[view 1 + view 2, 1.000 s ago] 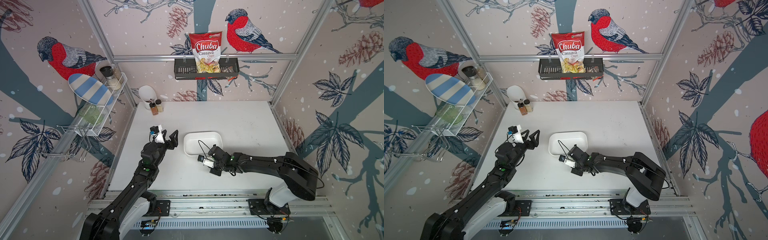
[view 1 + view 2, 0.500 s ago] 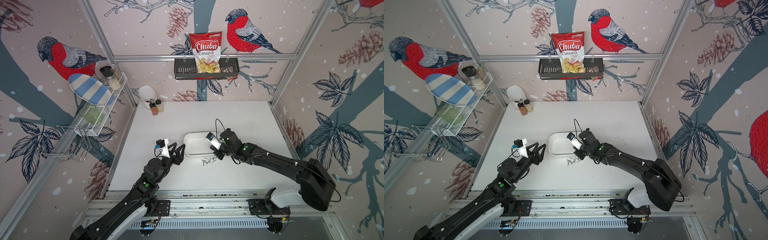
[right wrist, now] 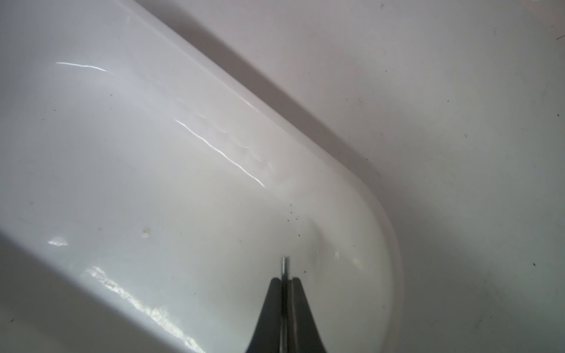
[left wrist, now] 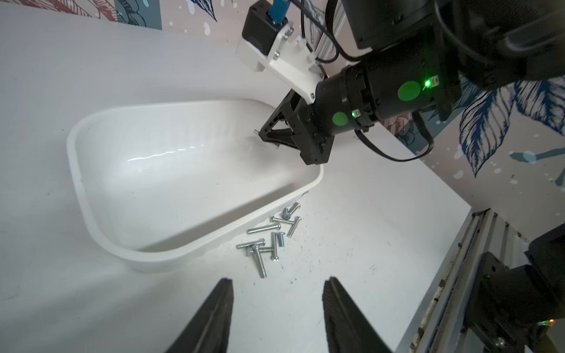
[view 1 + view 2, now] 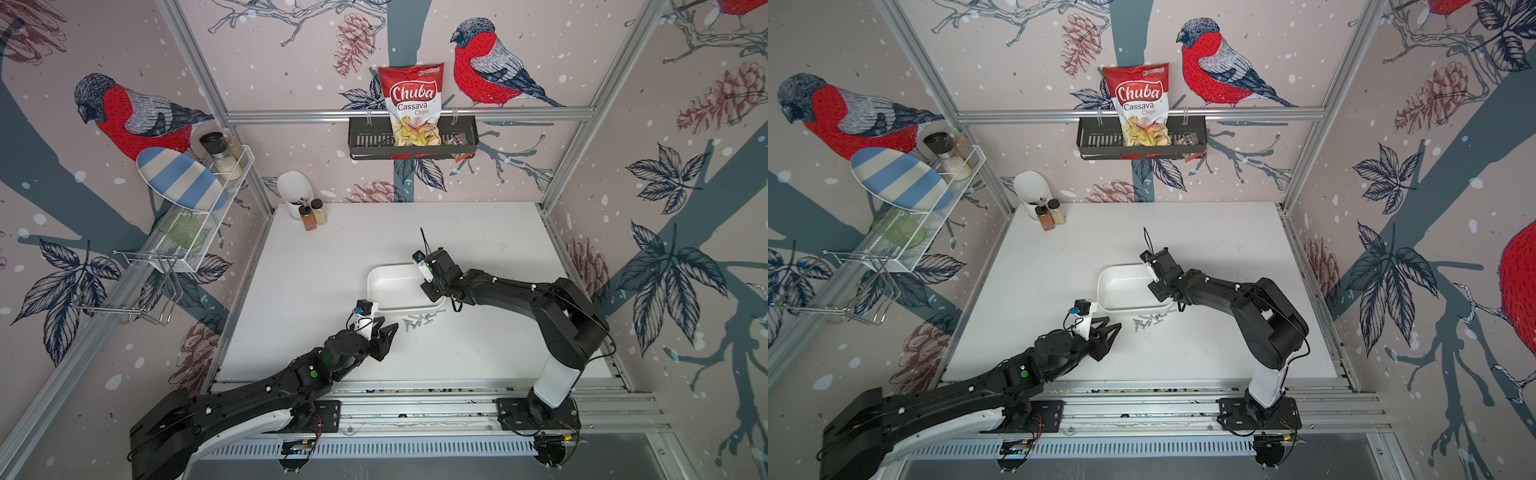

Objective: Put the screws on the desktop into the storage box
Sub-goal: Place the screw in the storage box, then pick up the screw from the center of the board.

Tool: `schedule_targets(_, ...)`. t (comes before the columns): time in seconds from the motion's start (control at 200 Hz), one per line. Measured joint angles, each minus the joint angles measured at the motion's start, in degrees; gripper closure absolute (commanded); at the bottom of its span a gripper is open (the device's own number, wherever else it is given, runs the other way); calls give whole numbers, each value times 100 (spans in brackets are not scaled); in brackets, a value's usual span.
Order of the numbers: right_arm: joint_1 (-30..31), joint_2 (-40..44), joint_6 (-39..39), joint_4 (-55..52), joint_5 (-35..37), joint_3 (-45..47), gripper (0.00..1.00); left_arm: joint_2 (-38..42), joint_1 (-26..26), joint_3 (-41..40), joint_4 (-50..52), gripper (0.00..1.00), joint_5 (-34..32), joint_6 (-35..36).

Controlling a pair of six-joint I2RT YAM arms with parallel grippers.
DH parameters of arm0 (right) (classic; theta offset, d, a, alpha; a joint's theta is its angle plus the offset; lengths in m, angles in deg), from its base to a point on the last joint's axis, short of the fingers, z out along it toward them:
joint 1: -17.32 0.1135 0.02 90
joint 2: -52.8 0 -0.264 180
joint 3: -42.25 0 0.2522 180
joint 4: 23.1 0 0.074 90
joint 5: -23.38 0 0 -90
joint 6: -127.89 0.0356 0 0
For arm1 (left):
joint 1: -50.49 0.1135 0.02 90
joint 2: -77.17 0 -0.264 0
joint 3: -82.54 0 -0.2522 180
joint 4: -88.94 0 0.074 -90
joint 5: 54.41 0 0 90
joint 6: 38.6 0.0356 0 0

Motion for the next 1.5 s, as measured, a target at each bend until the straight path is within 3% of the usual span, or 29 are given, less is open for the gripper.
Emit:
schedule_targets(0.35,216,-413,-2,-57,505,-199,90,-1687,-175,452,-101,54,286,66)
schedule_targets(0.855,361,-260,-20,-101,750,-81,67,-2957,-214,914,-483,62,431,109)
schedule_targets(1.501,605,409,-4,39,879,225,68,-4170,-219,1491,-470,75,-138,256)
